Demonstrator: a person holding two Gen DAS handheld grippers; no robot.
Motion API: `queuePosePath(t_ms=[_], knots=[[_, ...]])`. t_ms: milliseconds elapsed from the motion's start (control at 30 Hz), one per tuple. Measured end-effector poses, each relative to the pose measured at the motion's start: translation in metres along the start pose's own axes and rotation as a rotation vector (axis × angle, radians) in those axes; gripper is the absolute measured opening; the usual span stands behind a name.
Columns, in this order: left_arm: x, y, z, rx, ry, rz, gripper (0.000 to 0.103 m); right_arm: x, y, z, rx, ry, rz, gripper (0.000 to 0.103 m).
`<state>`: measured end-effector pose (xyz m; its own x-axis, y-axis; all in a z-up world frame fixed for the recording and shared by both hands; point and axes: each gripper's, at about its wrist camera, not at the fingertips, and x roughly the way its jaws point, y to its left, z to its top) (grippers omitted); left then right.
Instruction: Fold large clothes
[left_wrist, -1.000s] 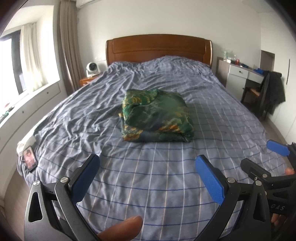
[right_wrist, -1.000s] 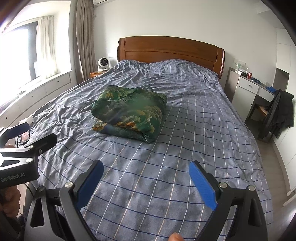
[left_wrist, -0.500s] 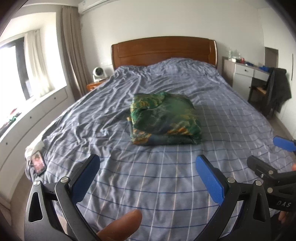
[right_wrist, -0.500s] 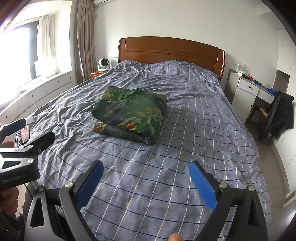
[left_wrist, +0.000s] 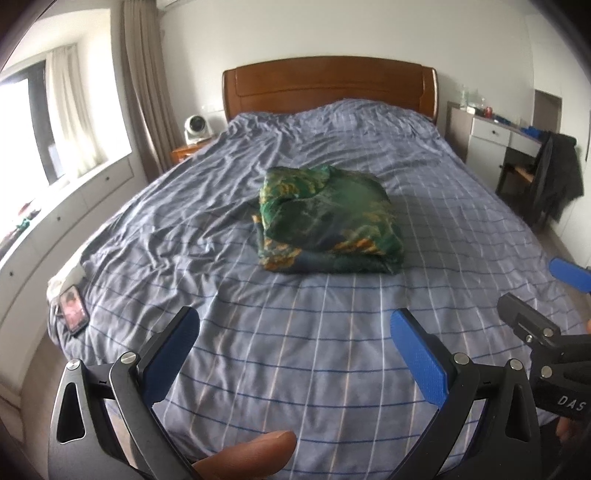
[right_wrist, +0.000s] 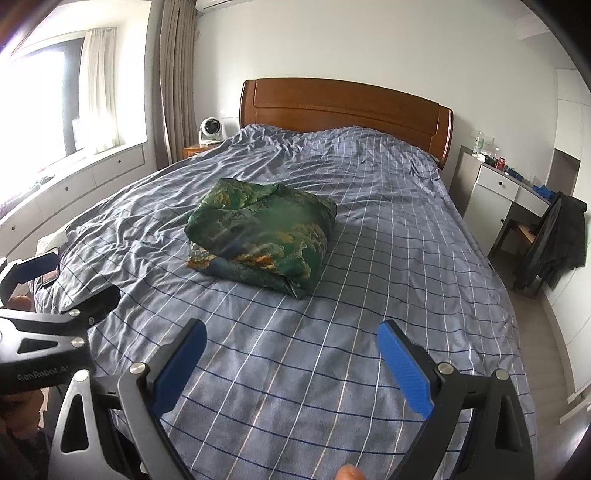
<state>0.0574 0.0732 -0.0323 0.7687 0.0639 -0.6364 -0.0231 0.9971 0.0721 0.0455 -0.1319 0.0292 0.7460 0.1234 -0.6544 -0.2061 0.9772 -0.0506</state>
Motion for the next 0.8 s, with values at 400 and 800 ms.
queuePosePath(t_ms=[400,800], knots=[[0.001,0.003,-0.002,-0.018,0.009,-0.001,0.103,0.004,0.007,0.0,-0.022,0.018,-0.006,0.095],[0.004,0.006,-0.003,-0.031,0.023,-0.002,0.103,0.004,0.01,0.0,-0.022,0.023,-0.013,0.095]])
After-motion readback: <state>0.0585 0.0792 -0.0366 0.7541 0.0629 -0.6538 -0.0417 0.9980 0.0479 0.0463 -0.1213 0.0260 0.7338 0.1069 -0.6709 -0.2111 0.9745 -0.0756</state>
